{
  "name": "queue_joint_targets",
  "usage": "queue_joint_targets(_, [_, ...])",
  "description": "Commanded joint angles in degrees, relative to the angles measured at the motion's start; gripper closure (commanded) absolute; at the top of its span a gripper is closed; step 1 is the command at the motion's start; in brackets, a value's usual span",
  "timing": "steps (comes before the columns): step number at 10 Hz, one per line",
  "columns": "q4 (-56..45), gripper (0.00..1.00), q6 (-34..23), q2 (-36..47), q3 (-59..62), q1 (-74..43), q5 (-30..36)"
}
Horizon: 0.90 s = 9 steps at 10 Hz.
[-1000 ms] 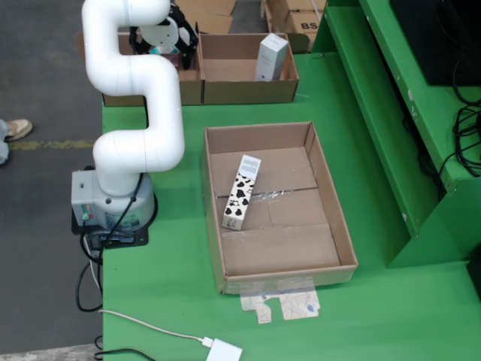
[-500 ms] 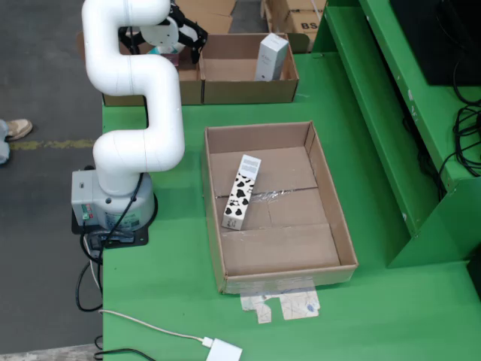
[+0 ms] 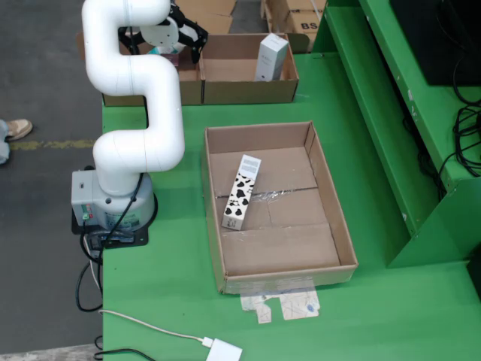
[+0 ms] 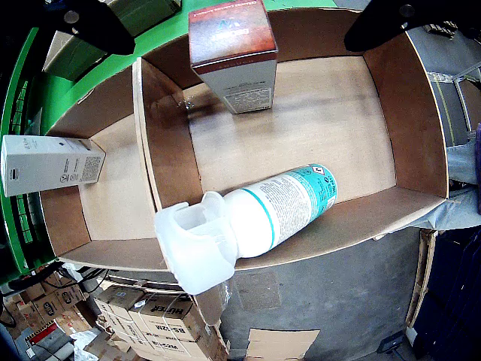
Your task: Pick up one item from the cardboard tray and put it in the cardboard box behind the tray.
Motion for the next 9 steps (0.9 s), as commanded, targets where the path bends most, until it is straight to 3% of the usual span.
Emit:
queue_joint_targets(1, [0.59, 0.0, 0.19, 1.65, 1.49, -0.37, 0.08])
queue_joint_targets(4, [-4.96, 0.0, 2.12, 6.63, 1.49, -0.44, -0.45])
queue_joint_targets(9, [3.45, 0.0, 1.19, 13.46, 1.49, 3.32, -9.21])
